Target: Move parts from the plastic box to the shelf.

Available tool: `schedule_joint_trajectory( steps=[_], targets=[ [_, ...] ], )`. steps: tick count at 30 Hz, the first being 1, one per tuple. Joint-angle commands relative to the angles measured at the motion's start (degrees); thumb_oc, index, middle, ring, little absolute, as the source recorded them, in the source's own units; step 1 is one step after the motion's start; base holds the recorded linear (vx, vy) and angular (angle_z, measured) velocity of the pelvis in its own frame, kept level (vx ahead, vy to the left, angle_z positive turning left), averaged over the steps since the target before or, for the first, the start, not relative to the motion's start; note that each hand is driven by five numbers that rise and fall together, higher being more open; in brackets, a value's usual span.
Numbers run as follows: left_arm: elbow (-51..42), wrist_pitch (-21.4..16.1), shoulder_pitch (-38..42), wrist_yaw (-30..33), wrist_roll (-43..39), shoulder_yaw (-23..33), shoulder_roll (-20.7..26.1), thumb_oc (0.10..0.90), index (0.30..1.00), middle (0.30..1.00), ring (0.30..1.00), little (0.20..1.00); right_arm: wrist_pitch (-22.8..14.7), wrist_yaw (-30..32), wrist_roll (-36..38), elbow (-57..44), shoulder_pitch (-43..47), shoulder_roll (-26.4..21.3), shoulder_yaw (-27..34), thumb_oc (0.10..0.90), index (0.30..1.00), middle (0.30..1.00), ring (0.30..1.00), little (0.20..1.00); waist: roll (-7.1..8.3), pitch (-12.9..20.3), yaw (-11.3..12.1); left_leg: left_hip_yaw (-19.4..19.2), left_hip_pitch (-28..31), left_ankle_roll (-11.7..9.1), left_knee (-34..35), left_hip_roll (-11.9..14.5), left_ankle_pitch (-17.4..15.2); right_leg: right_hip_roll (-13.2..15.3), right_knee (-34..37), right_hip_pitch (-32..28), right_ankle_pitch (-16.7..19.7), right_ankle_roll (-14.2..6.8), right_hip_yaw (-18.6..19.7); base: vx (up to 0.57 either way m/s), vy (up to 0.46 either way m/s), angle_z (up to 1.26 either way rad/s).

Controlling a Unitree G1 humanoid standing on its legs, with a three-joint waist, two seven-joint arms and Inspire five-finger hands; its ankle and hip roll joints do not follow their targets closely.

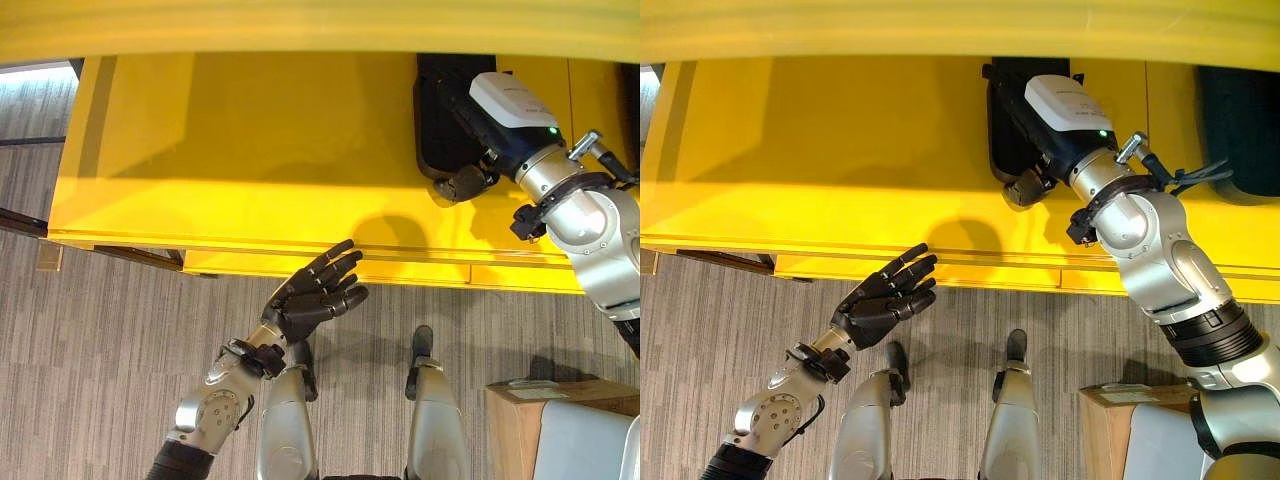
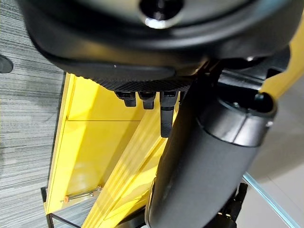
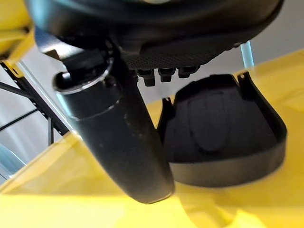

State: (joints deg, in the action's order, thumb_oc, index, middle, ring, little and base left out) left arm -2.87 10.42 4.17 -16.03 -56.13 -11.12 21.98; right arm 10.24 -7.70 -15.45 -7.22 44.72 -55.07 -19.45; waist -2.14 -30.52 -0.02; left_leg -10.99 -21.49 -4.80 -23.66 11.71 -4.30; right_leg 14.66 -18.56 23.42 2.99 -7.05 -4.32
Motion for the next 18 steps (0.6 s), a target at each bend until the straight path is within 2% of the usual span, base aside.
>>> schedule_joint_trajectory(
  steps=[1, 9, 11, 12, 14, 15, 16, 17, 18],
  targets=[
    [-9.4, -3.5, -1.1, -2.0, -2.8, 0.1, -0.7, 0.900, 1.000, 1.000, 1.000, 1.000, -2.6, 2.9, -0.2, -8.1, 4.7, -2.8, 6.5, 0.900, 1.000, 1.000, 1.000, 1.000, -0.36, 1.2, -0.5, 1.6, 3.6, 1.8, 5.5, -3.7, 2.3, -5.8, -10.3, -2.1, -12.0, 4.9, -2.0, 0.00, 0.000, 0.00],
    [-9.4, -3.9, -1.5, -2.6, -2.9, -0.1, -0.7, 0.900, 1.000, 1.000, 1.000, 1.000, -2.6, 3.6, -1.5, -10.3, 3.9, -2.9, 7.4, 0.900, 1.000, 1.000, 1.000, 1.000, -0.45, 1.1, -0.7, 1.5, 3.5, 2.0, 5.4, -3.7, 2.2, -5.8, -10.6, -1.8, -12.1, 5.0, -1.8, 0.00, 0.000, 0.00],
    [-9.4, -4.4, -1.7, -2.6, -3.2, -0.1, -0.7, 0.900, 1.000, 1.000, 1.000, 1.000, -3.6, 6.1, -1.0, -10.7, 4.1, -3.0, 7.4, 0.900, 1.000, 1.000, 1.000, 1.000, -0.52, 1.2, -0.8, 1.4, 3.8, 2.0, 5.5, -3.8, 2.2, -6.0, -10.4, -2.1, -12.1, 5.1, -1.6, 0.00, 0.020, 0.00],
    [-9.4, -5.0, -2.0, -2.4, -3.5, -0.2, -0.8, 0.900, 1.000, 1.000, 1.000, 1.000, -4.6, 10.1, 0.1, -11.4, 3.8, -2.5, 7.9, 0.900, 1.000, 1.000, 1.000, 1.000, -0.64, 1.3, -1.0, 1.2, 4.0, 2.0, 5.8, -3.7, 2.2, -6.0, -10.2, -2.3, -12.1, 5.2, -1.6, 0.01, 0.038, -0.02],
    [-9.4, -5.4, -2.1, -2.3, -3.8, -0.2, -0.8, 0.900, 1.000, 1.000, 1.000, 1.000, -5.5, 13.4, 0.8, -12.0, 3.1, -2.0, 8.7, 0.900, 1.000, 1.000, 1.000, 1.000, -0.71, 1.4, -1.1, 1.1, 4.4, 1.9, 6.0, -3.7, 2.2, -6.0, -10.0, -2.5, -12.1, 5.3, -1.5, 0.01, 0.050, -0.06],
    [-9.7, -5.8, -2.2, -1.7, -4.3, -0.2, -0.9, 0.900, 1.000, 1.000, 1.000, 1.000, -6.8, 17.1, 1.6, -12.4, 2.3, -1.0, 10.1, 0.900, 1.000, 1.000, 1.000, 1.000, -0.73, 1.5, -1.3, 1.0, 4.8, 1.8, 6.2, -3.6, 2.2, -6.1, -9.8, -2.8, -12.1, 5.2, -1.4, 0.03, 0.106, -0.07],
    [-9.6, -6.5, -2.7, -1.4, -4.8, 0.0, -1.2, 0.900, 1.000, 1.000, 1.000, 1.000, -7.7, 21.6, 2.0, -13.4, -0.3, 0.9, 12.7, 0.900, 1.000, 1.000, 1.000, 1.000, -0.87, 1.8, -1.7, 0.6, 5.7, 1.8, 6.9, -3.6, 2.2, -6.1, -9.2, -3.5, -12.0, 5.2, -1.2, 0.07, 0.203, -0.05],
    [-10.3, -7.1, -3.8, -0.7, -5.6, 0.6, -1.9, 0.900, 1.000, 1.000, 1.000, 1.000, -11.5, 29.6, 3.9, -14.4, -6.3, 4.9, 18.0, 0.900, 1.000, 1.000, 1.000, 1.000, -1.09, 2.6, -2.4, 0.2, 7.6, 1.7, 8.3, -3.6, 2.0, -5.9, -8.0, -5.0, -11.9, 5.1, -1.2, 0.08, 0.185, -0.04],
    [-10.4, -7.3, -4.0, -0.6, -5.7, 0.7, -2.0, 0.900, 1.000, 1.000, 1.000, 1.000, -11.4, 30.4, 4.1, -14.5, -7.0, 5.3, 18.7, 0.900, 1.000, 1.000, 1.000, 1.000, -1.09, 2.7, -2.4, 0.1, 7.9, 1.7, 8.5, -3.6, 2.1, -5.9, -7.8, -5.3, -11.9, 5.1, -1.2, 0.09, 0.180, -0.04]
  ],
)
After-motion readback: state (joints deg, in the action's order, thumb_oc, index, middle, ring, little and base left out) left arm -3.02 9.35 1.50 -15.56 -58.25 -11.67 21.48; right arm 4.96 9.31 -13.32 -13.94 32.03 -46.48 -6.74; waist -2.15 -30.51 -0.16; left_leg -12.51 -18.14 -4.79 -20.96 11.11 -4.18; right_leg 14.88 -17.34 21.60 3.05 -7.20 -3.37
